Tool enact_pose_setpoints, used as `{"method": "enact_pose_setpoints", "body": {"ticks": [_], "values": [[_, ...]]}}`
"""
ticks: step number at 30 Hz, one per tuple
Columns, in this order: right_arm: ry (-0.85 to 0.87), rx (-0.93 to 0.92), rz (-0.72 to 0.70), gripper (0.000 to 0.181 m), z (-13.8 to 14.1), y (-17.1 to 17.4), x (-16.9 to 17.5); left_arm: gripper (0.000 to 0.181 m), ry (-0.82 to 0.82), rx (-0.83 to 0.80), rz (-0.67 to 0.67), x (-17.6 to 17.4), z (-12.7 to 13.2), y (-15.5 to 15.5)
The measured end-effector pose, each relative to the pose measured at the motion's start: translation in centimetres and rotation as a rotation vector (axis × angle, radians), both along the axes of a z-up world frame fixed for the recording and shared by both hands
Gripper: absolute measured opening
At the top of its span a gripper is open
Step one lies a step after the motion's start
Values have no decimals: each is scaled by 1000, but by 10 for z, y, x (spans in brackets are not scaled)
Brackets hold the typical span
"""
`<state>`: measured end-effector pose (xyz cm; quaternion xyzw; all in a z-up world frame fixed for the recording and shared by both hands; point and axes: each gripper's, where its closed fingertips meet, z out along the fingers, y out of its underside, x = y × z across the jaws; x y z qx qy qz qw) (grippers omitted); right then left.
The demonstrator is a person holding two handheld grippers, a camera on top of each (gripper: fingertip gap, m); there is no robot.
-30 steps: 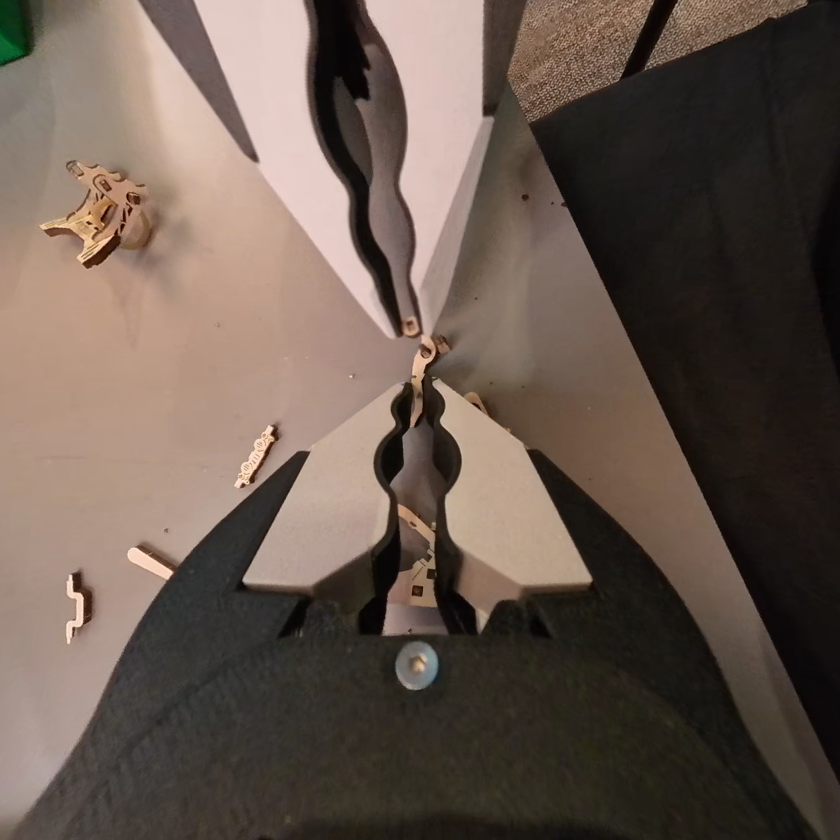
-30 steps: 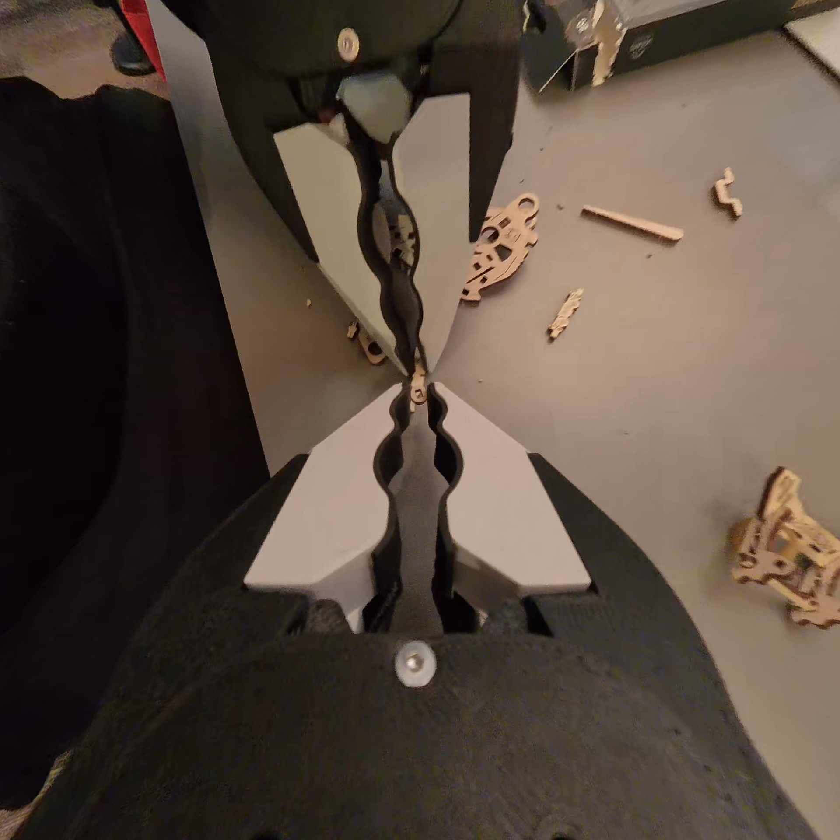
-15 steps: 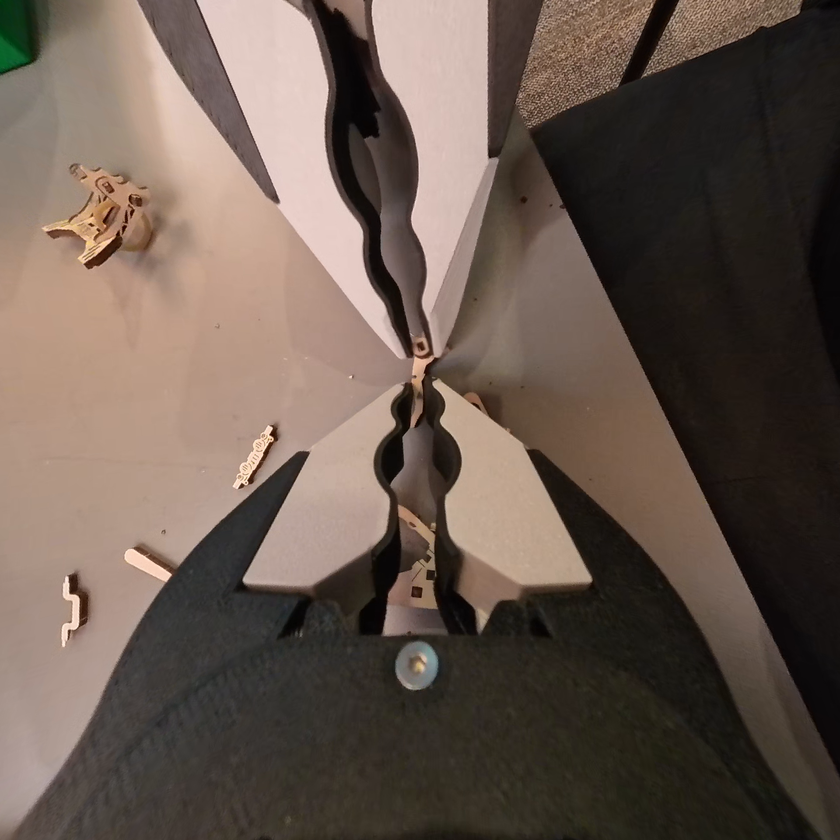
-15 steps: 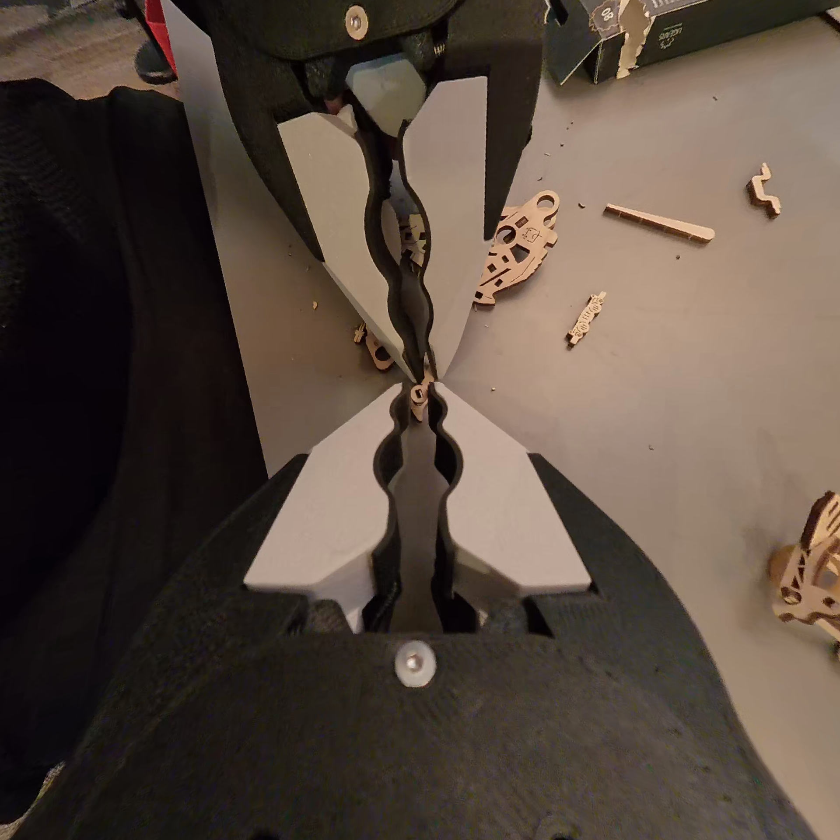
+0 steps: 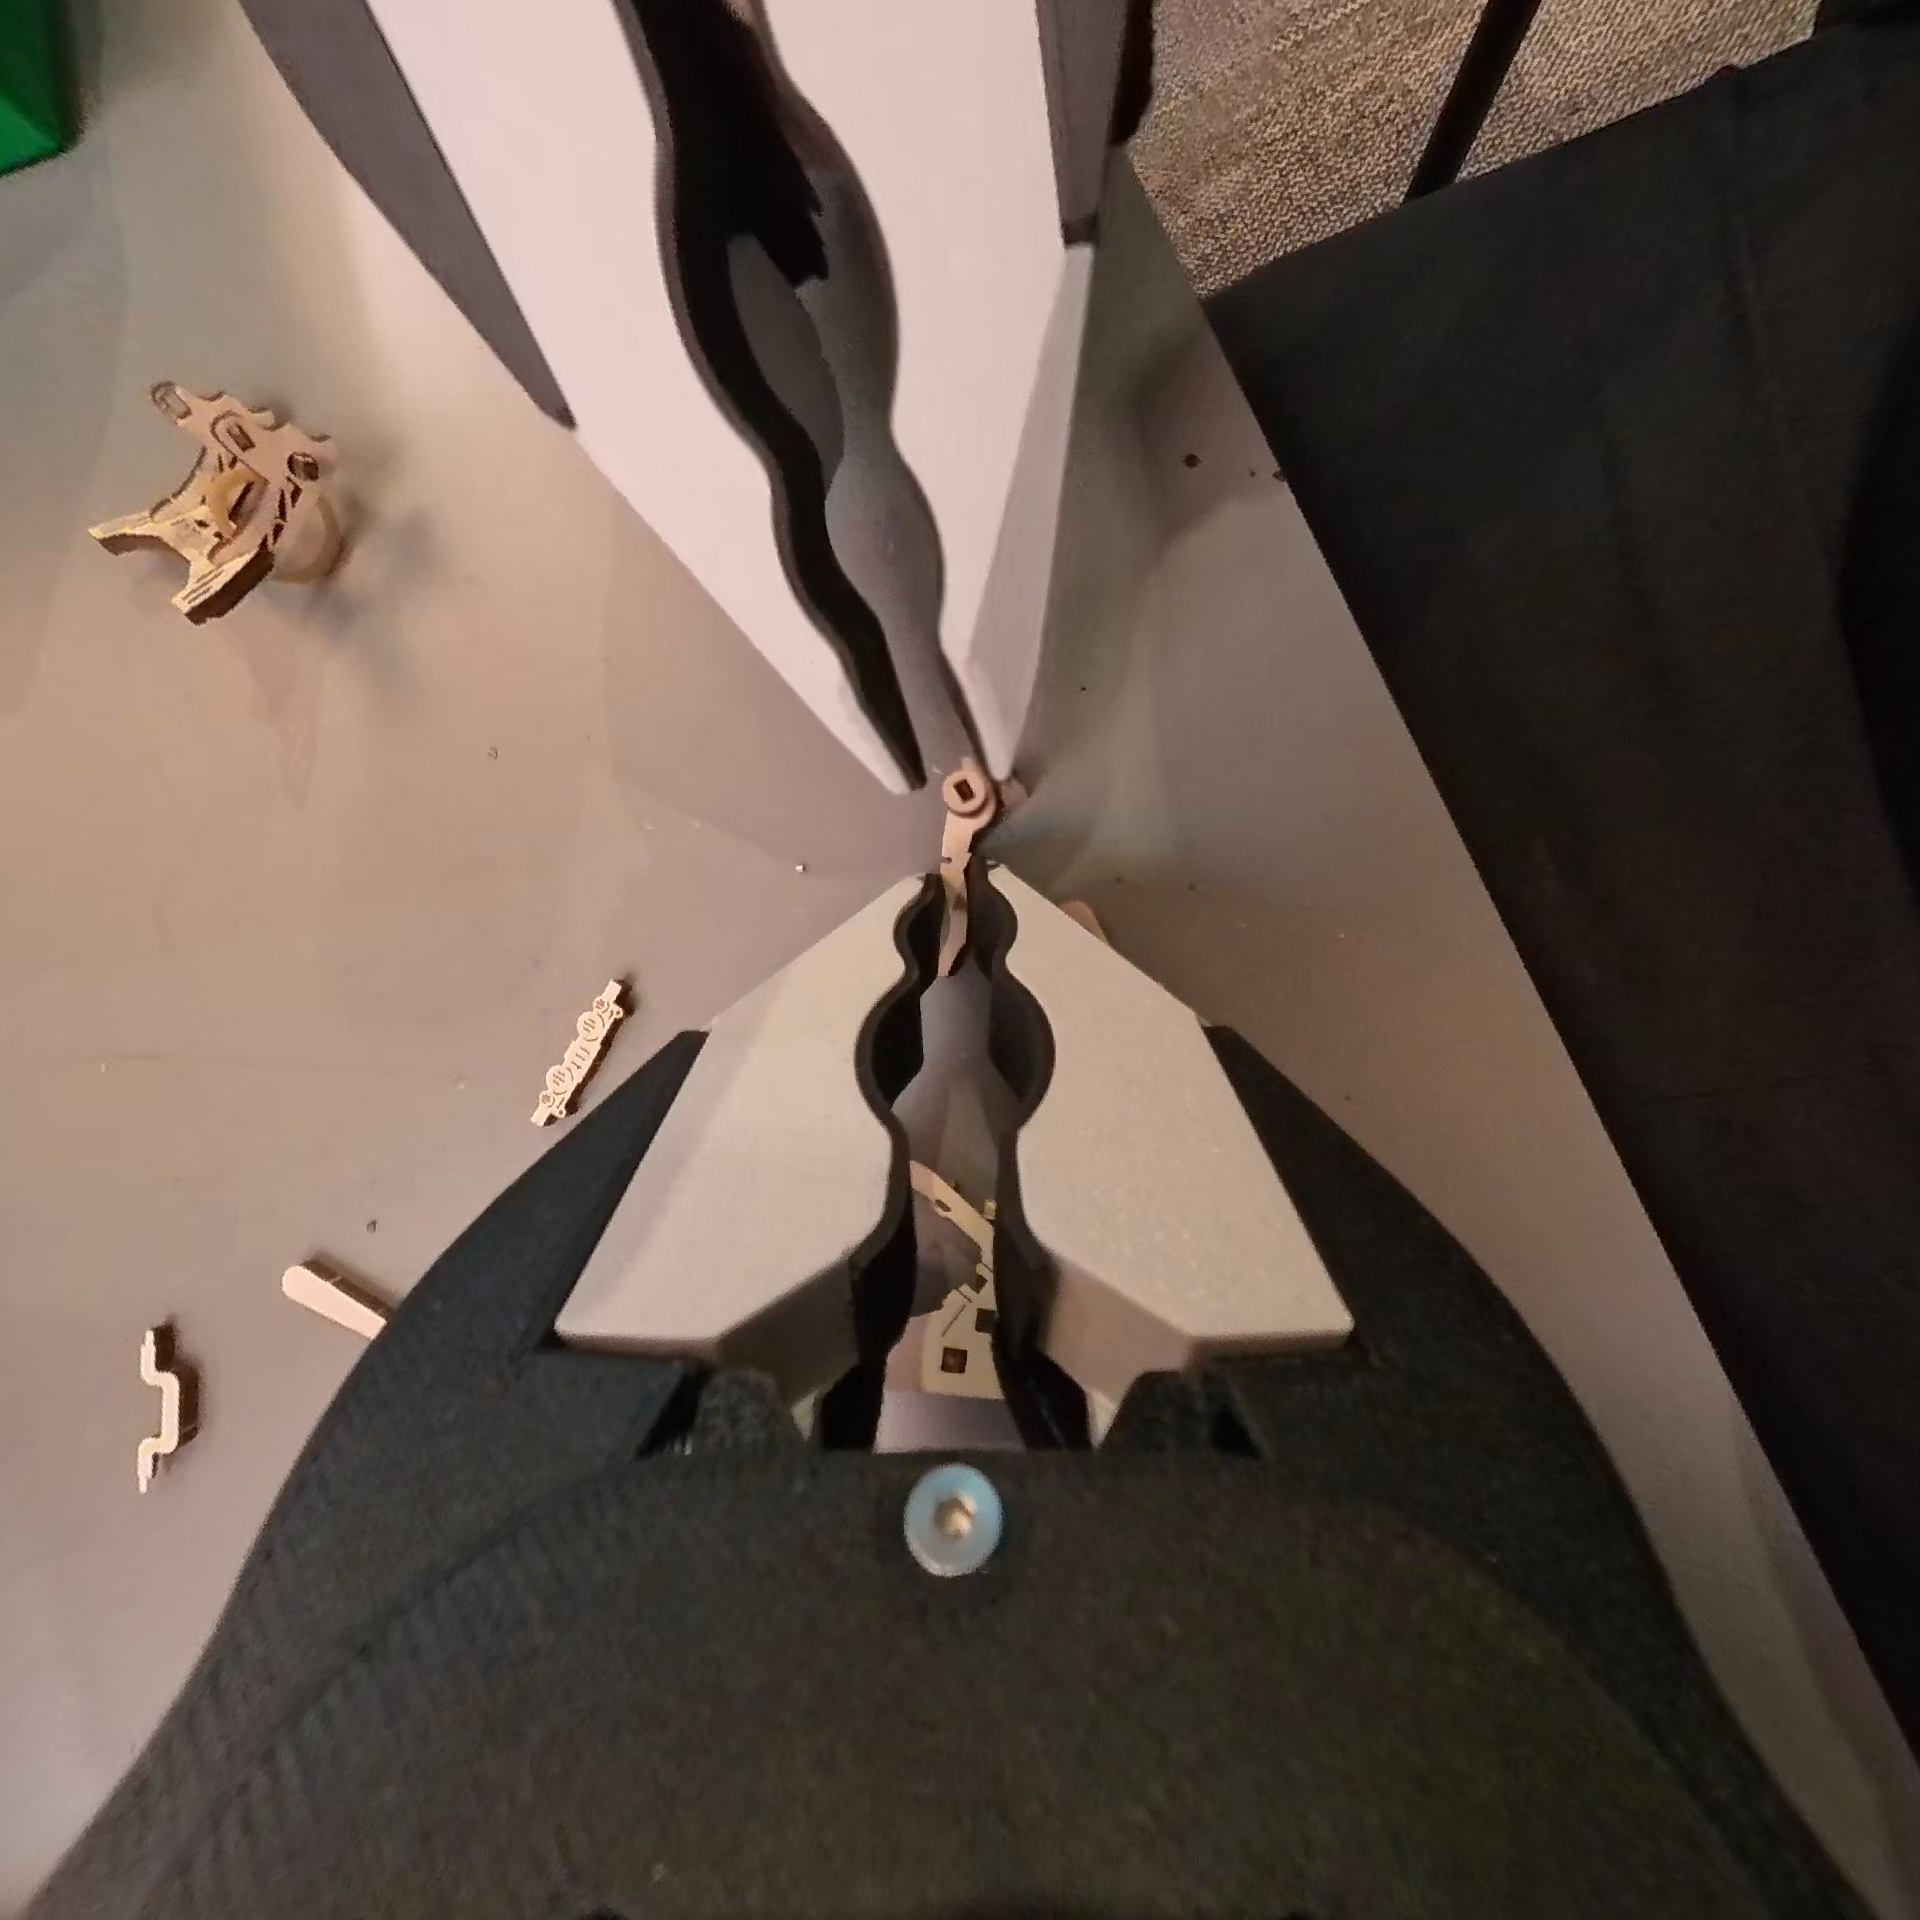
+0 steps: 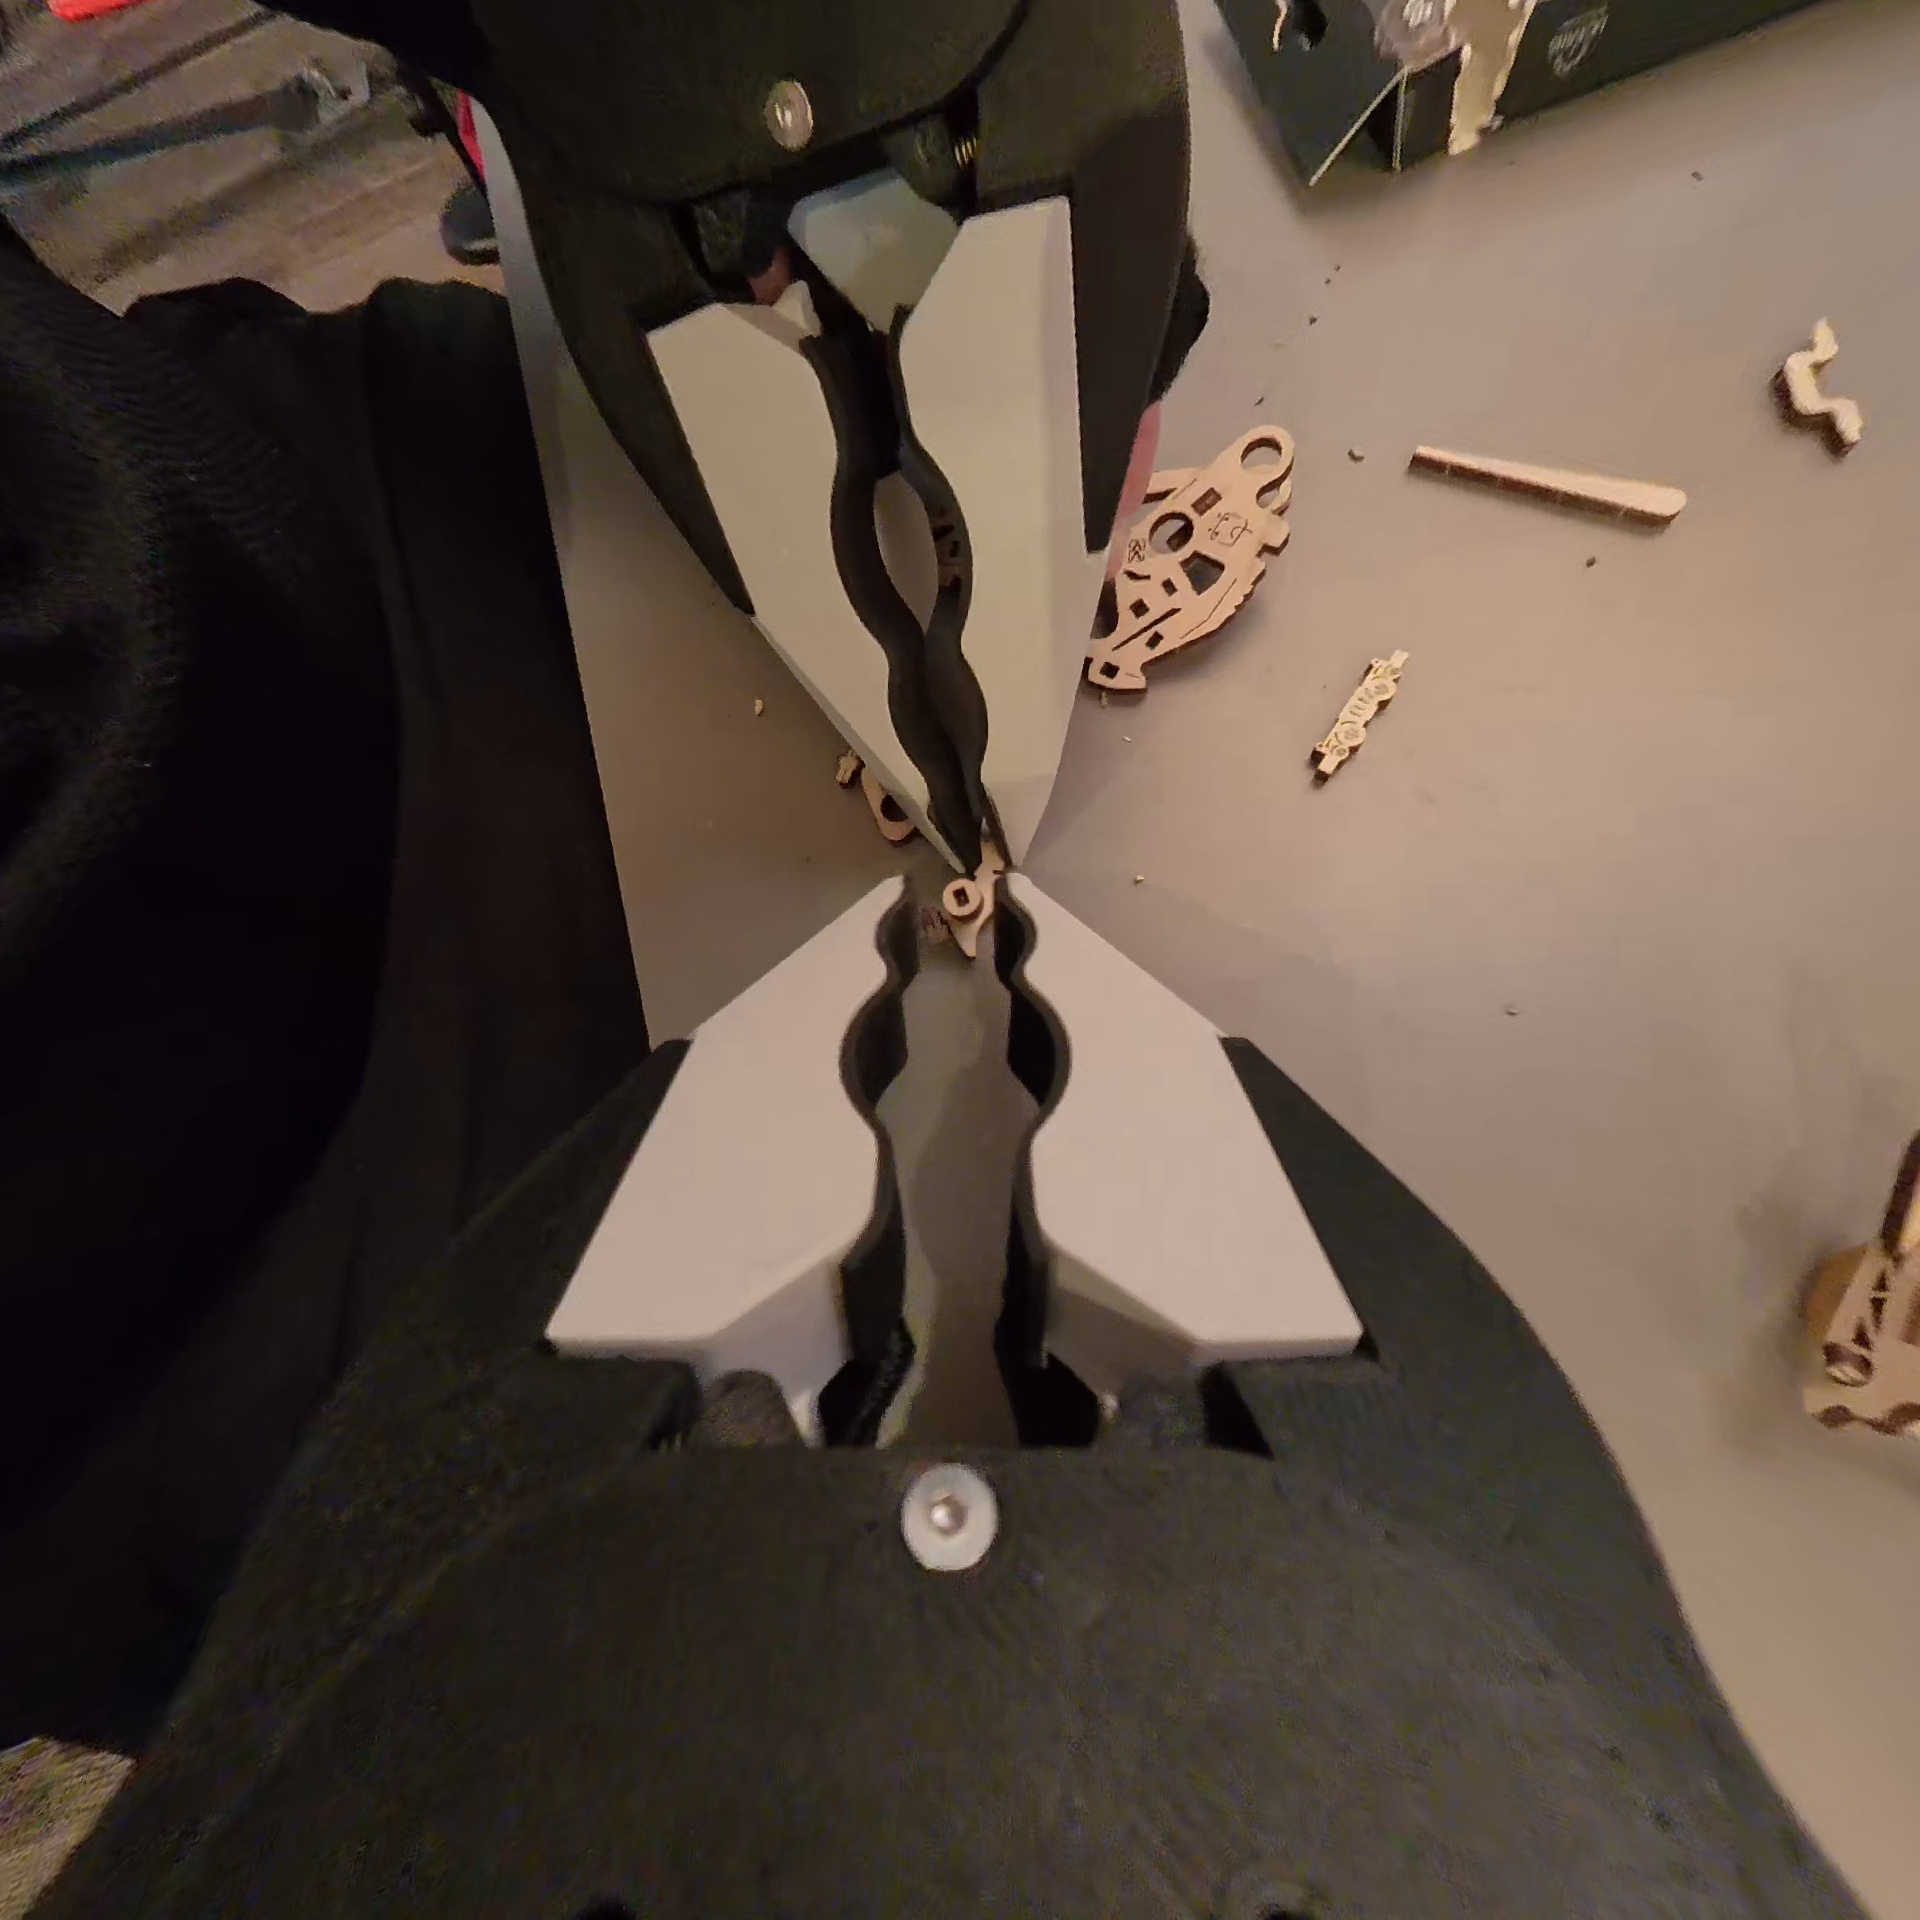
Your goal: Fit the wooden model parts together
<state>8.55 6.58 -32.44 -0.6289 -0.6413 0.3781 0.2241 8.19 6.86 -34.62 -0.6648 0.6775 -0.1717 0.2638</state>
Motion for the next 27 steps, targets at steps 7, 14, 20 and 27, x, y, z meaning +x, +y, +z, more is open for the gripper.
{"method": "enact_pose_setpoints", "body": {"ticks": [7,14,20,27], "values": [[-5,46,39,0,-5,2,-1,3,3,1,-1,0,0,0],[-12,79,54,1,-4,2,-1,3,2,2,-2,0,0,0],[-14,100,81,0,-7,0,0,3,3,1,-4,1,0,0],[-31,108,104,0,-6,1,1,3,6,3,-5,1,0,0]]}}
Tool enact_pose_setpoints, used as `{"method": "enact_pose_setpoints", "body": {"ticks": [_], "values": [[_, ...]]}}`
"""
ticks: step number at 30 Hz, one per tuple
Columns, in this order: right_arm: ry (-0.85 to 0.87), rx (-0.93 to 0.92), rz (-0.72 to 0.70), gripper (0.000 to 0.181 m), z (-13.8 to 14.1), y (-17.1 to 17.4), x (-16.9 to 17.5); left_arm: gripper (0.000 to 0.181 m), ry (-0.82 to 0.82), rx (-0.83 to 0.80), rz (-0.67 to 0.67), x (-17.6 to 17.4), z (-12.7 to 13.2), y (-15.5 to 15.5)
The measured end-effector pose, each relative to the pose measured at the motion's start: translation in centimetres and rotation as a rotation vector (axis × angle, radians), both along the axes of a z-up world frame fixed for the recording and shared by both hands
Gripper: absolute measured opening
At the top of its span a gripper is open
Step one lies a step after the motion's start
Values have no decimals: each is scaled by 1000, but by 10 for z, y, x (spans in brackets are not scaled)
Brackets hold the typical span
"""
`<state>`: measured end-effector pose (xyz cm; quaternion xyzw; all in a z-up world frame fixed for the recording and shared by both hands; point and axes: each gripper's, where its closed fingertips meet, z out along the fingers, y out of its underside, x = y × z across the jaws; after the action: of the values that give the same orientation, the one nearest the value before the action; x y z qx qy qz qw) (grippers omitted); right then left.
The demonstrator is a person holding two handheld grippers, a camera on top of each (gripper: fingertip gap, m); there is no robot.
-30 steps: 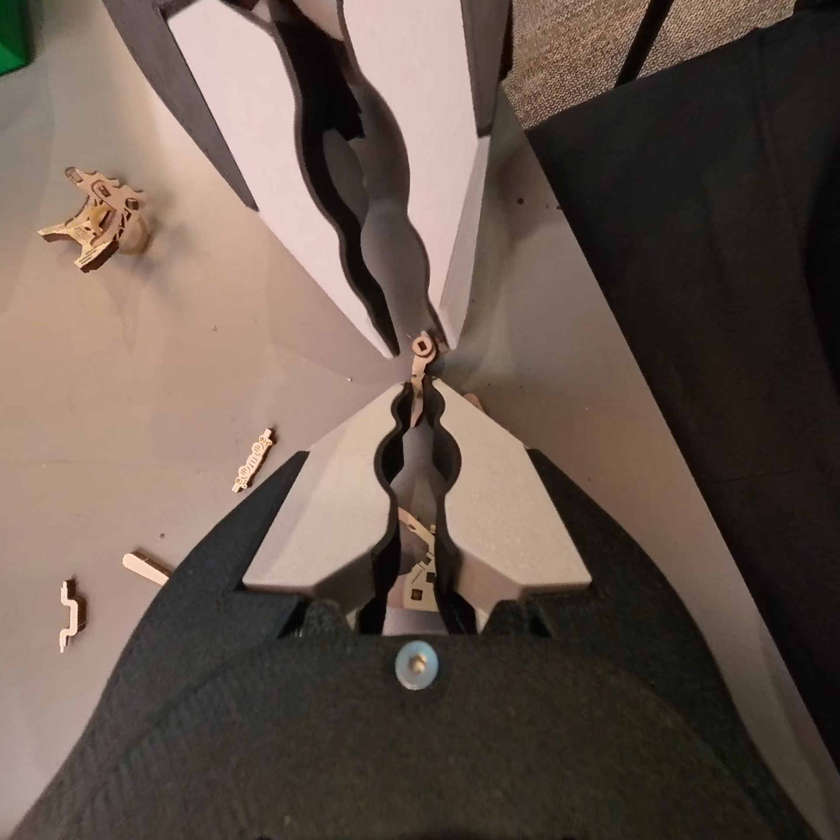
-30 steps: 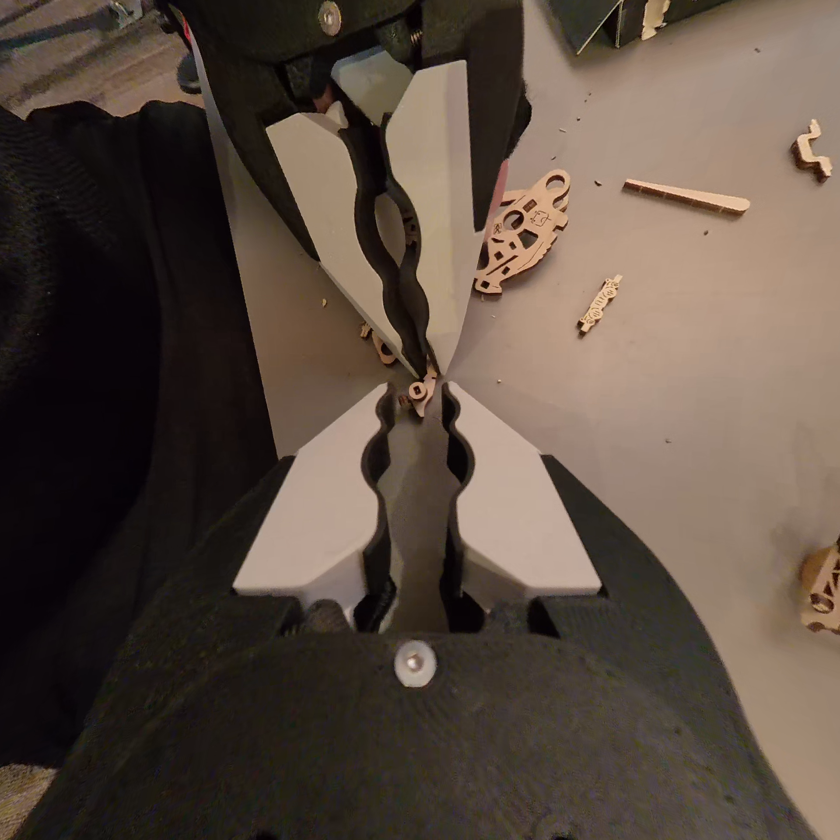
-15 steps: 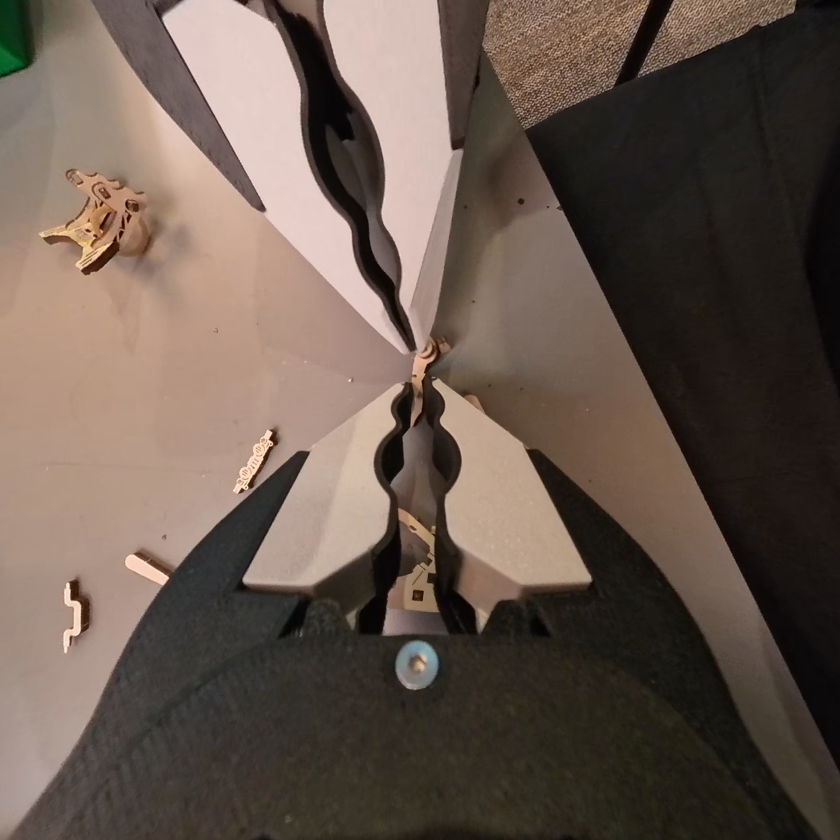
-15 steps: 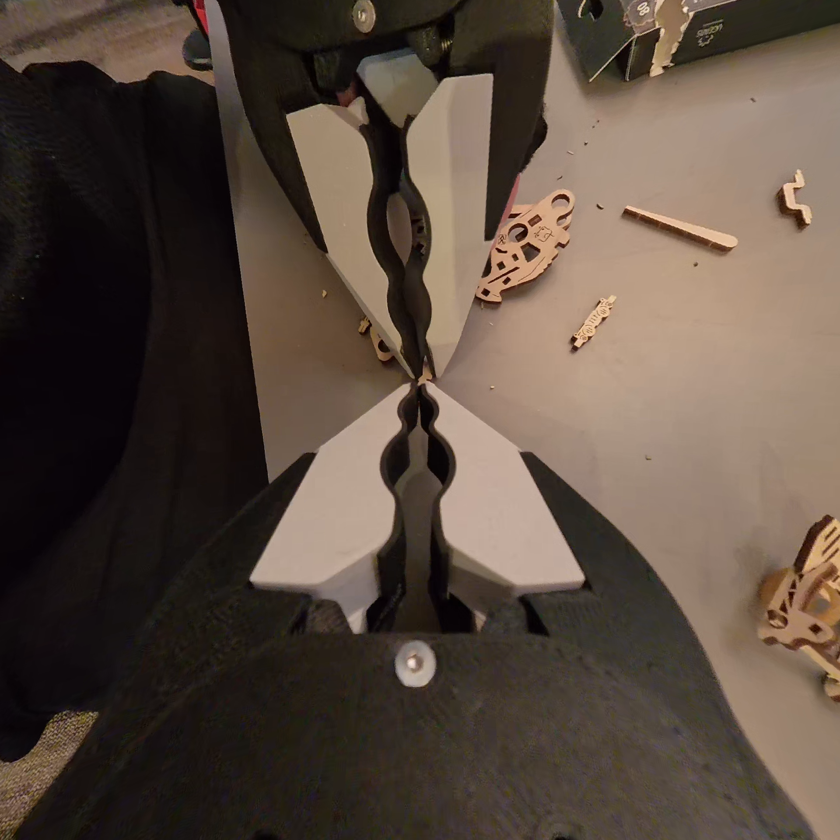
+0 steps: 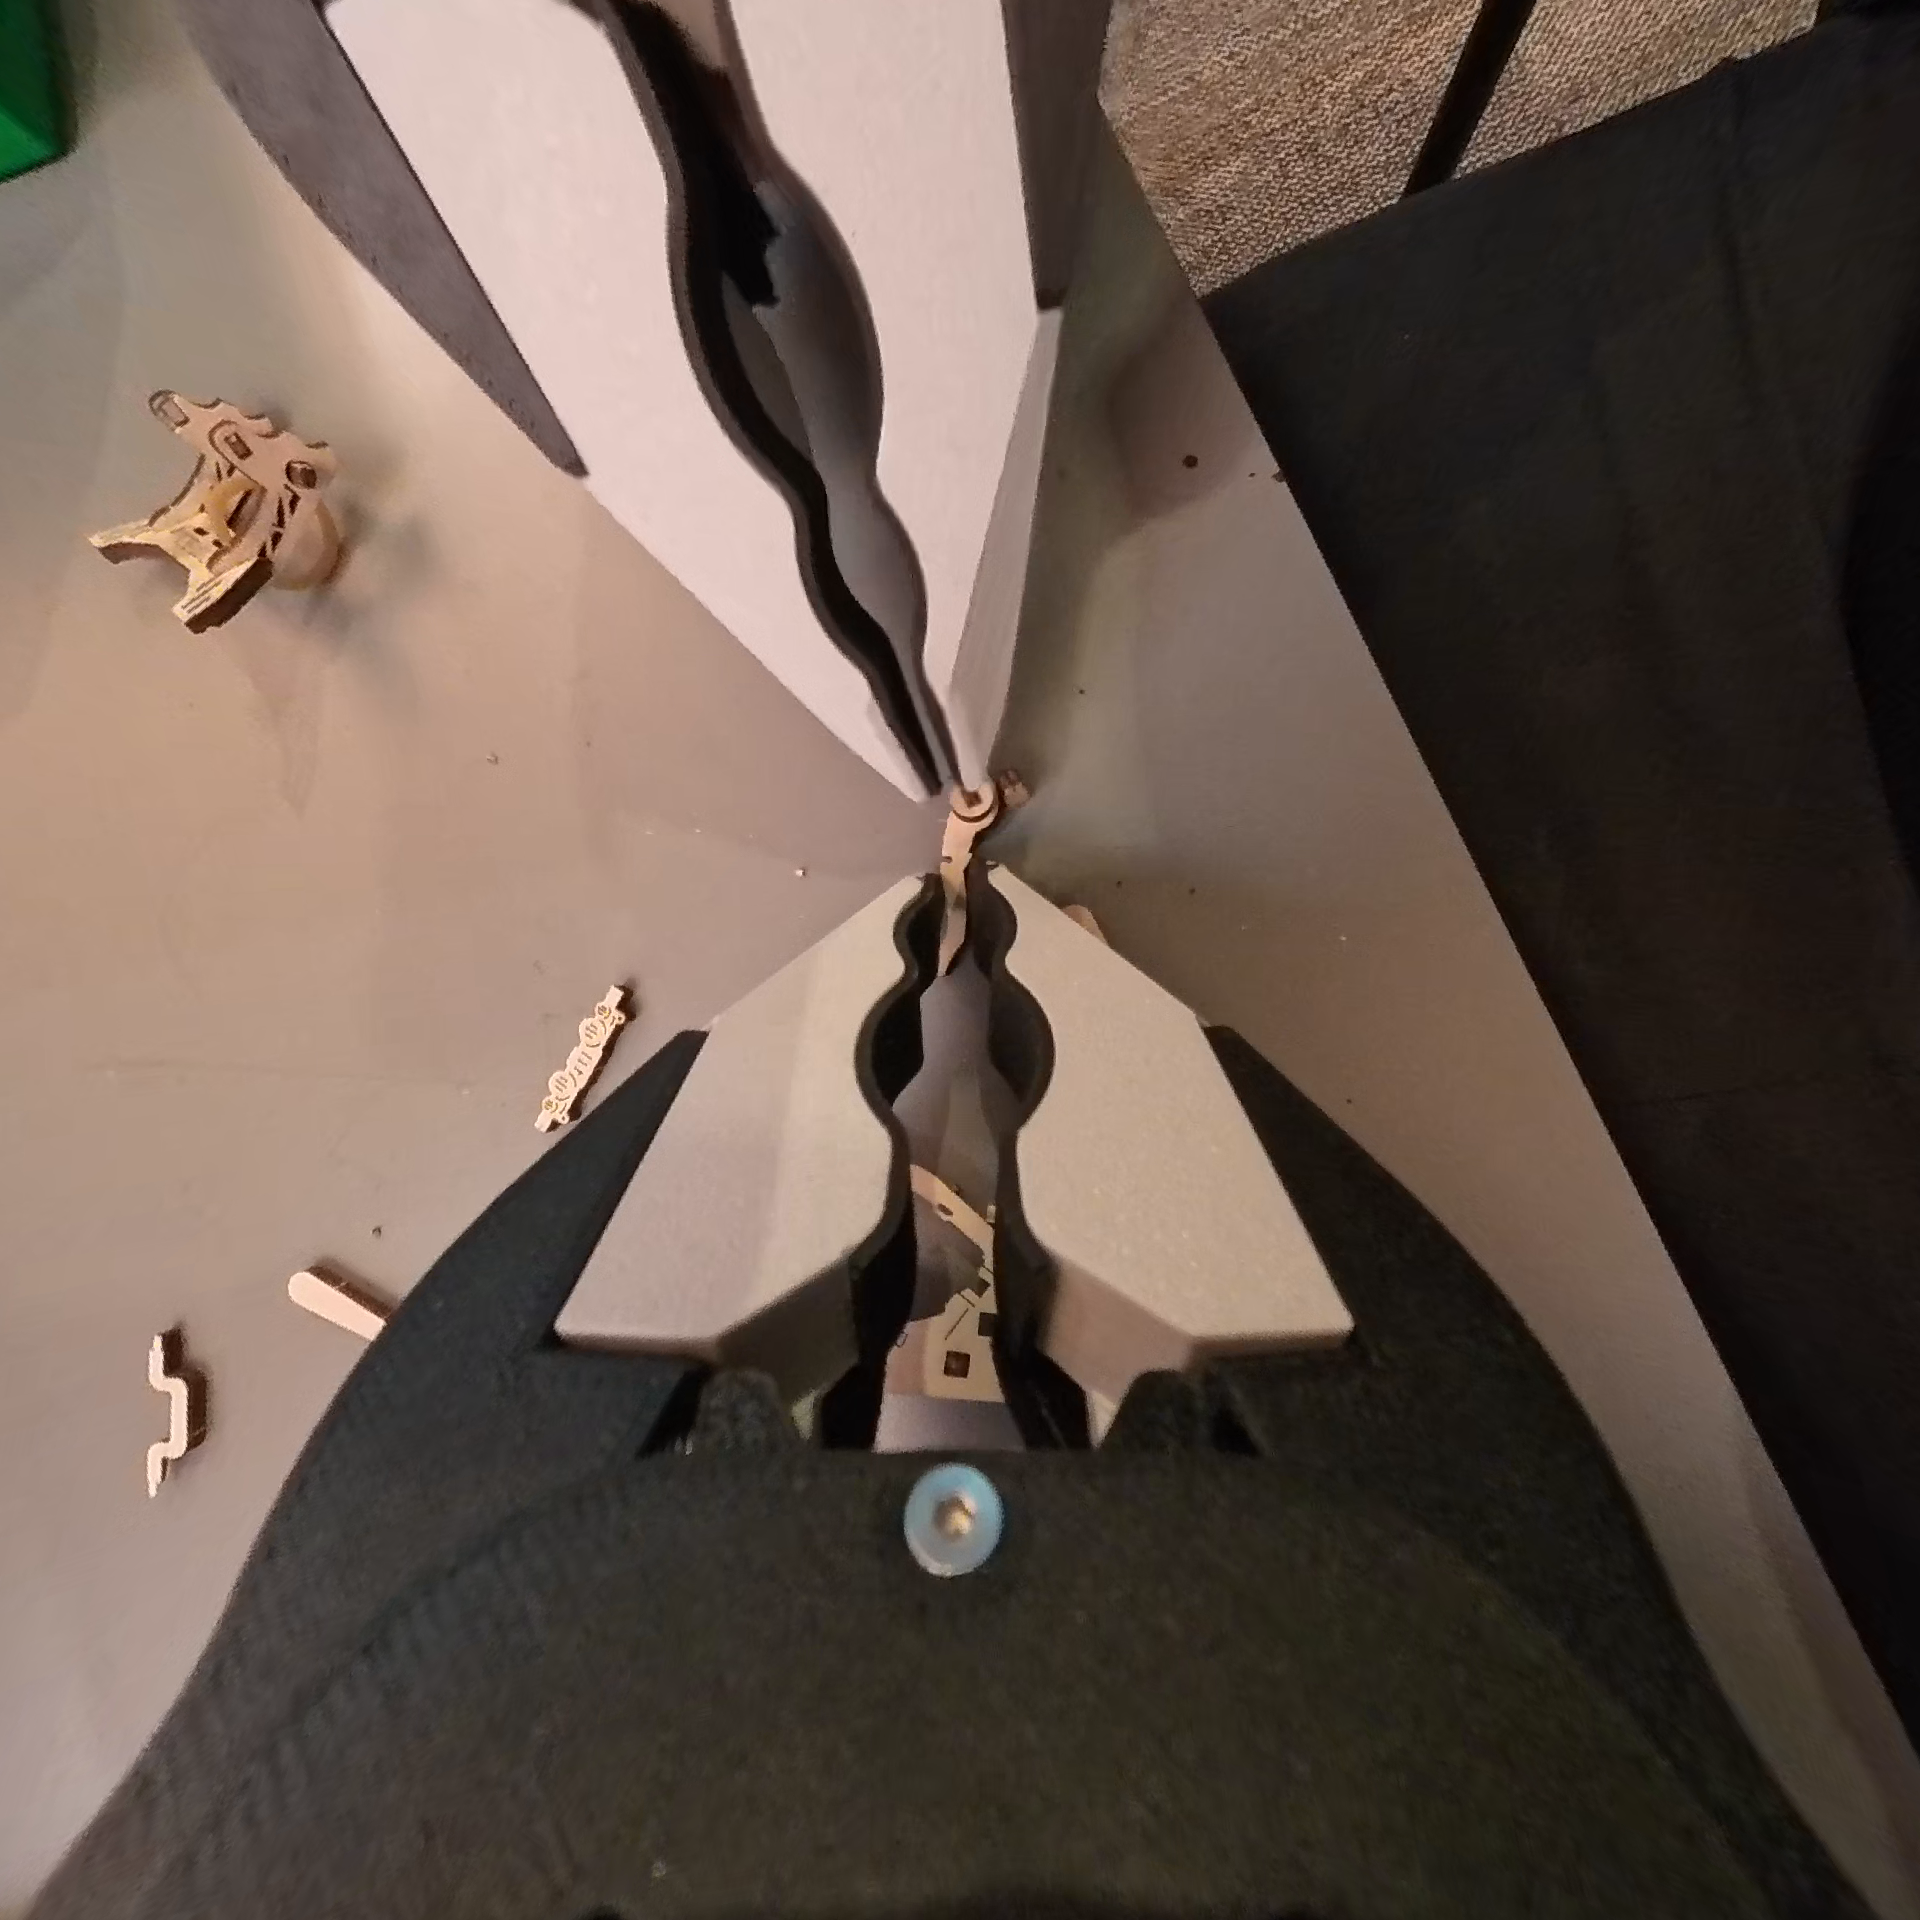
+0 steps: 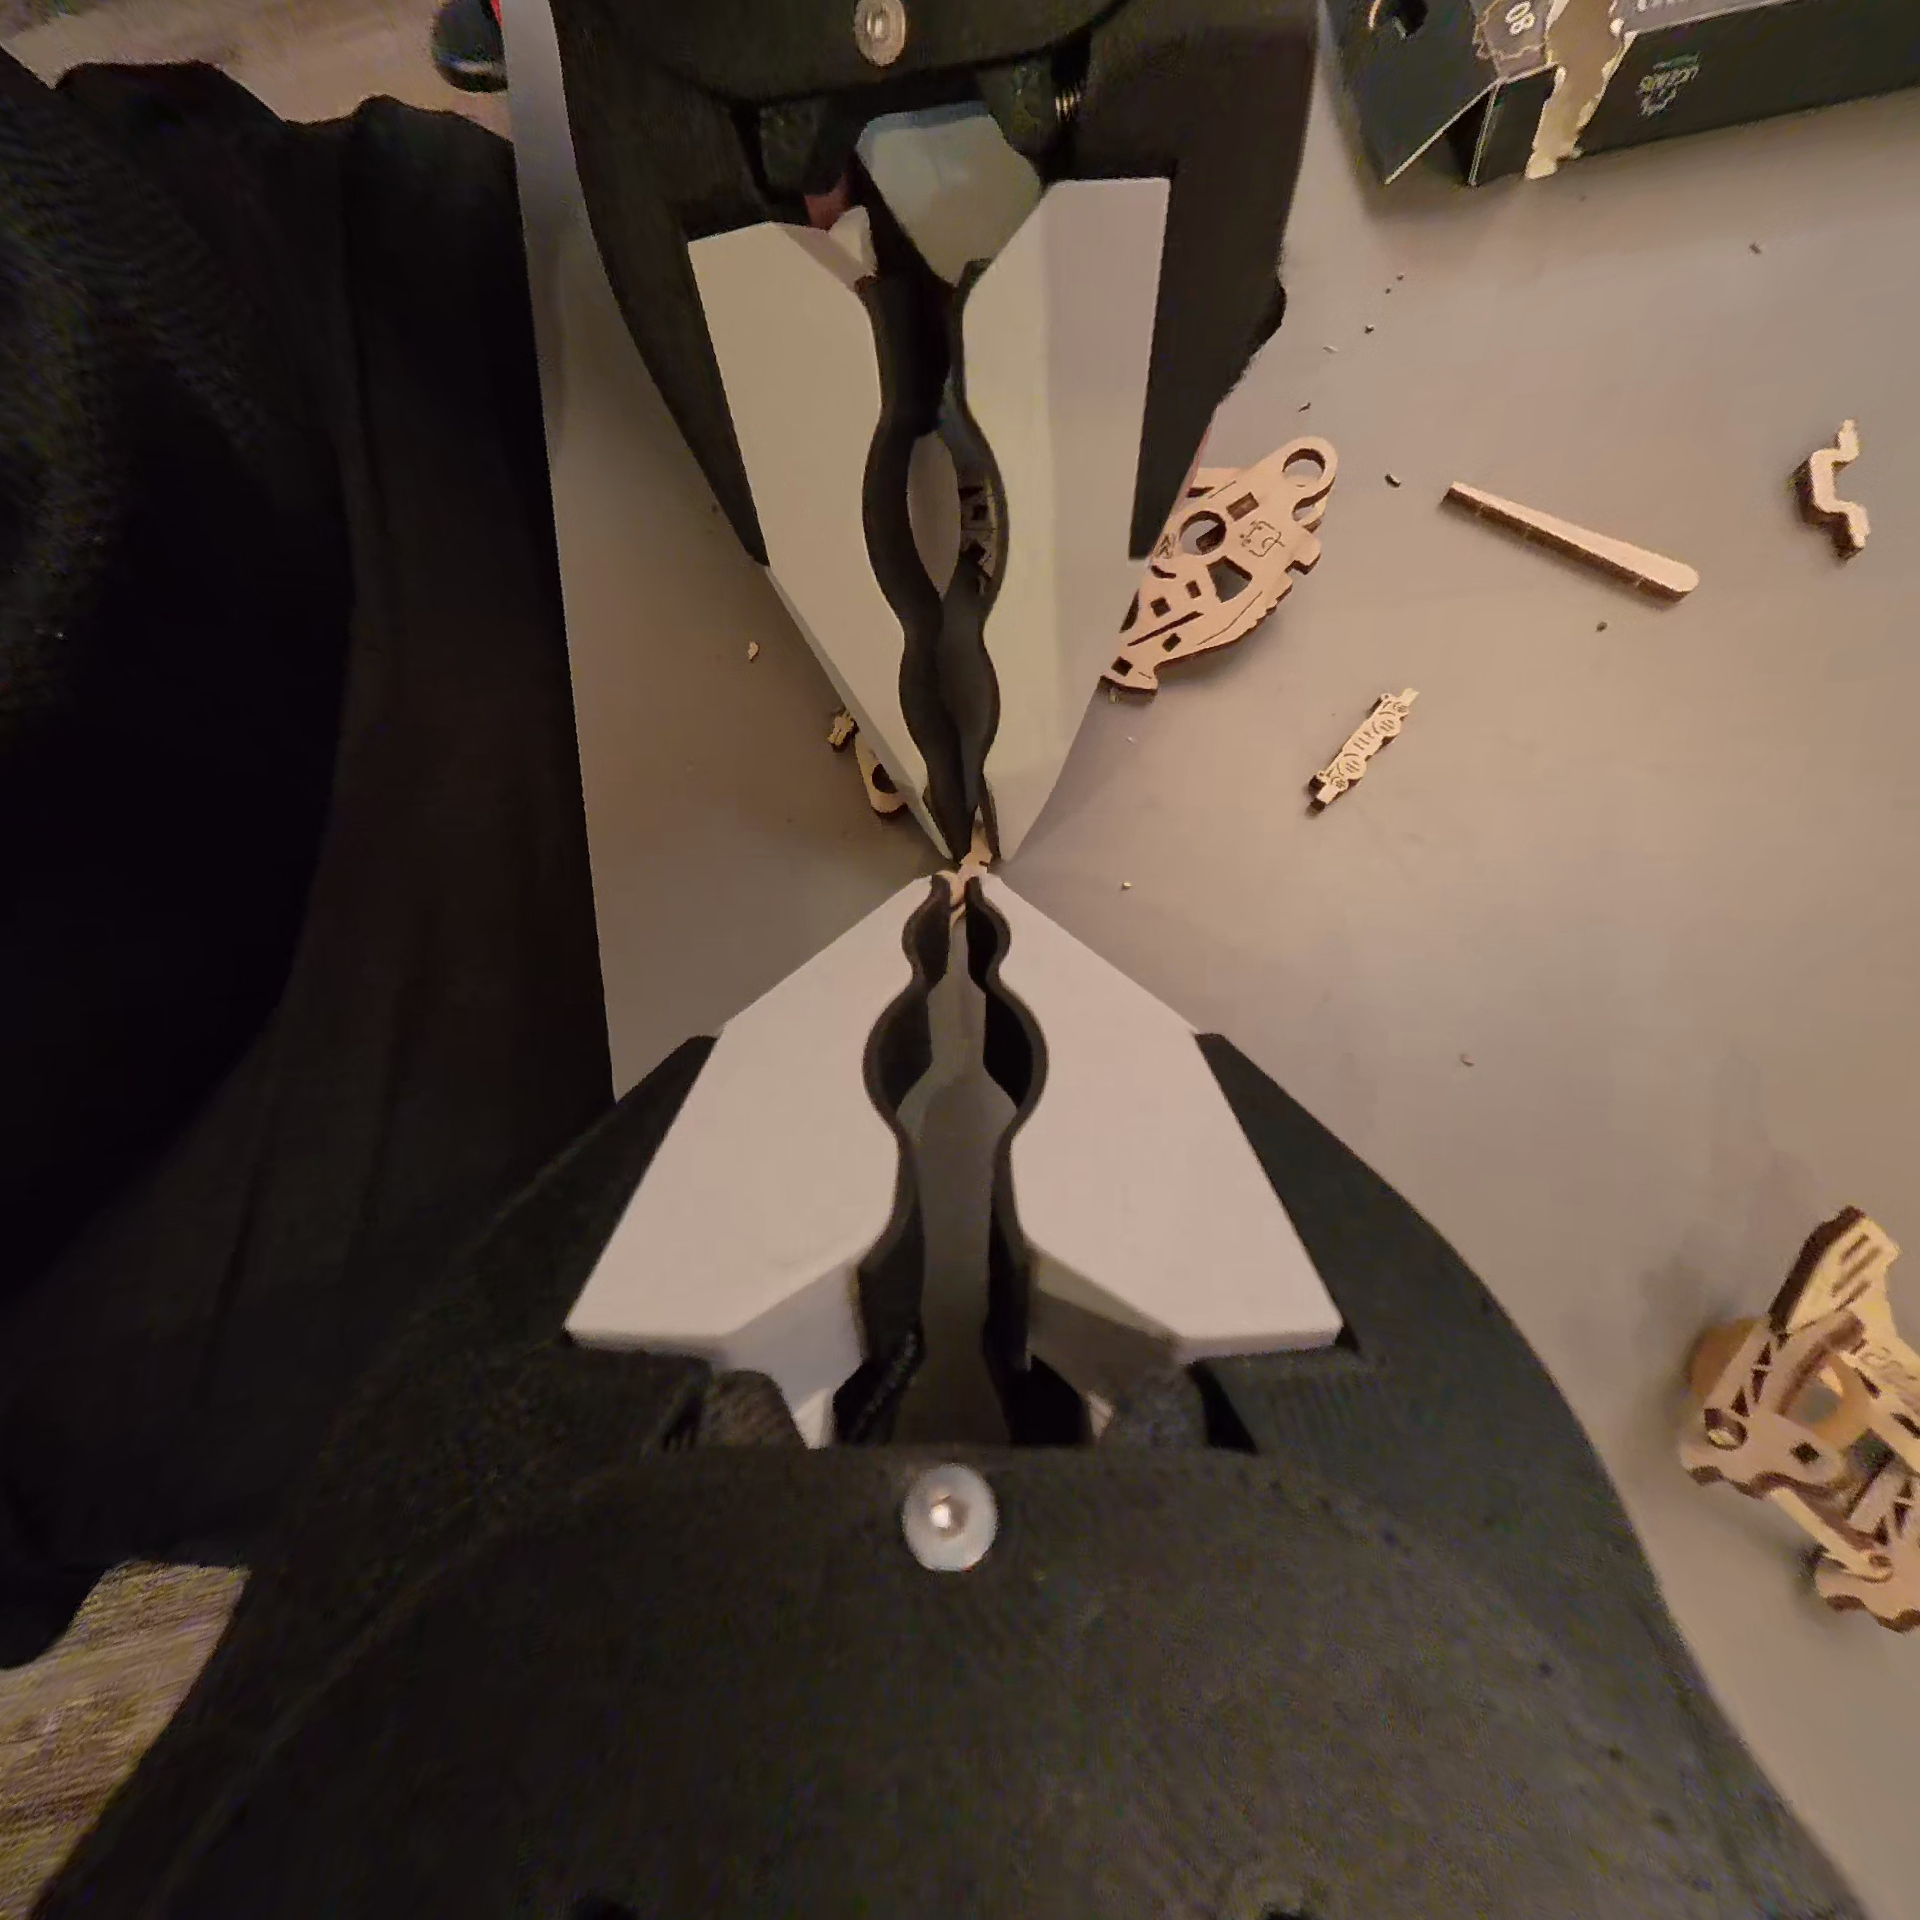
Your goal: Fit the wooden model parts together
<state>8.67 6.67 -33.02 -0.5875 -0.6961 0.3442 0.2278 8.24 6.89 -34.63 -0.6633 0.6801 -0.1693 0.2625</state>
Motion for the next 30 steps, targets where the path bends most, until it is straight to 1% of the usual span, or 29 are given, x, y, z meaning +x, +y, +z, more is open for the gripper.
{"method": "enact_pose_setpoints", "body": {"ticks": [3,6,12,15,17,20,30], "values": [[6,44,45,0,-1,-4,0,3,0,-1,-1,0,0,0],[-8,65,60,0,-1,-3,-1,3,0,-2,-2,0,0,0],[-48,27,85,0,-3,-3,0,3,1,-3,-5,0,0,0],[-57,58,97,0,-3,-3,0,3,-1,-5,-5,0,0,0],[-58,88,85,3,-3,1,-1,3,0,-4,-6,0,0,0],[-40,62,88,2,-3,-2,0,3,-1,-6,-8,0,0,0],[-42,69,96,2,-5,-3,0,3,7,-5,-14,0,0,0]]}}
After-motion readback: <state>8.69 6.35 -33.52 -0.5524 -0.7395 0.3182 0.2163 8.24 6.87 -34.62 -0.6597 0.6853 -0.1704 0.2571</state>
